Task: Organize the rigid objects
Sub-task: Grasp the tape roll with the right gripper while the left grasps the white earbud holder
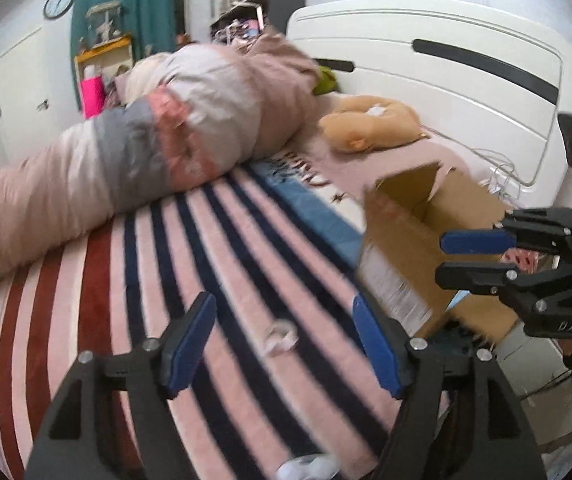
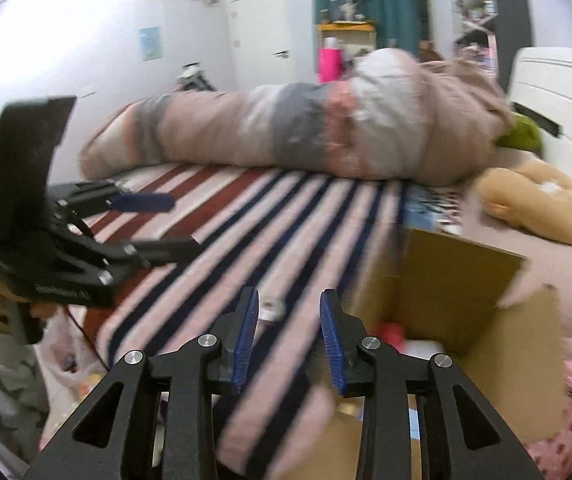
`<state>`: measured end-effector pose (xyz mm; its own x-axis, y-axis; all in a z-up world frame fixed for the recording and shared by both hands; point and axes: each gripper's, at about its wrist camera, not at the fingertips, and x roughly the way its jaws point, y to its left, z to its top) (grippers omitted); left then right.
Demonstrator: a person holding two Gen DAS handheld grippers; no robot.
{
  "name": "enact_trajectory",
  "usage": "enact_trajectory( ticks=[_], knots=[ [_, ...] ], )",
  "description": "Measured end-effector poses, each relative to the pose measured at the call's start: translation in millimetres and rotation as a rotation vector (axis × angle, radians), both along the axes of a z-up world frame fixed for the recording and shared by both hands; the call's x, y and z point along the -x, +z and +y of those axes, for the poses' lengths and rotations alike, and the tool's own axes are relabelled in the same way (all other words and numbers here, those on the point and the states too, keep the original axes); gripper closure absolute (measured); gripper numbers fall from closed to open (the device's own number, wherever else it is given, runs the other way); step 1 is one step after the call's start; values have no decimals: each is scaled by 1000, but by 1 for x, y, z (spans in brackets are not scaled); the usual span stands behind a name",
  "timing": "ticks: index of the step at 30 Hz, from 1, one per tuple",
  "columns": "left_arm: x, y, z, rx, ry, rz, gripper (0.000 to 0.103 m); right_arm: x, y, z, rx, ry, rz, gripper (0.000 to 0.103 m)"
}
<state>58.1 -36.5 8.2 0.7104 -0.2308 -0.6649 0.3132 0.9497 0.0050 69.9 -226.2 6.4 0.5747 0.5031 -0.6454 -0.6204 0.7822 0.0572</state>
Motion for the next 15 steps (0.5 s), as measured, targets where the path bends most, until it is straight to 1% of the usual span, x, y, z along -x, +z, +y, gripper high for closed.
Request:
enact_trajectory(
  ticks=[3,6,7,8,9,11,13,14,15],
  knots=[
    [13,-27,32,4,30,19,34,-1,-16,38,10,47,47,71],
    [23,-55,52,30,18,37,32,-3,-41,68,24,68,92,67],
    [27,-68,58,47,10,50,29,-7,-52,78,29,71,115,66],
    [30,-80,62,58,0,63,27,-10,-61,84,34,68,133,63],
    [32,-92,64,65,-15,80,27,-14,-71,89,41,61,153,59],
    [36,-115,64,65,-39,113,27,-25,-93,97,54,33,191,53],
    [38,-132,63,75,-56,138,27,-37,-113,101,75,-7,199,47],
    [38,-139,62,92,-72,150,27,-41,-121,102,88,-24,197,40],
    [39,-145,61,109,-87,160,27,-45,-129,103,103,-41,194,38]
  ],
)
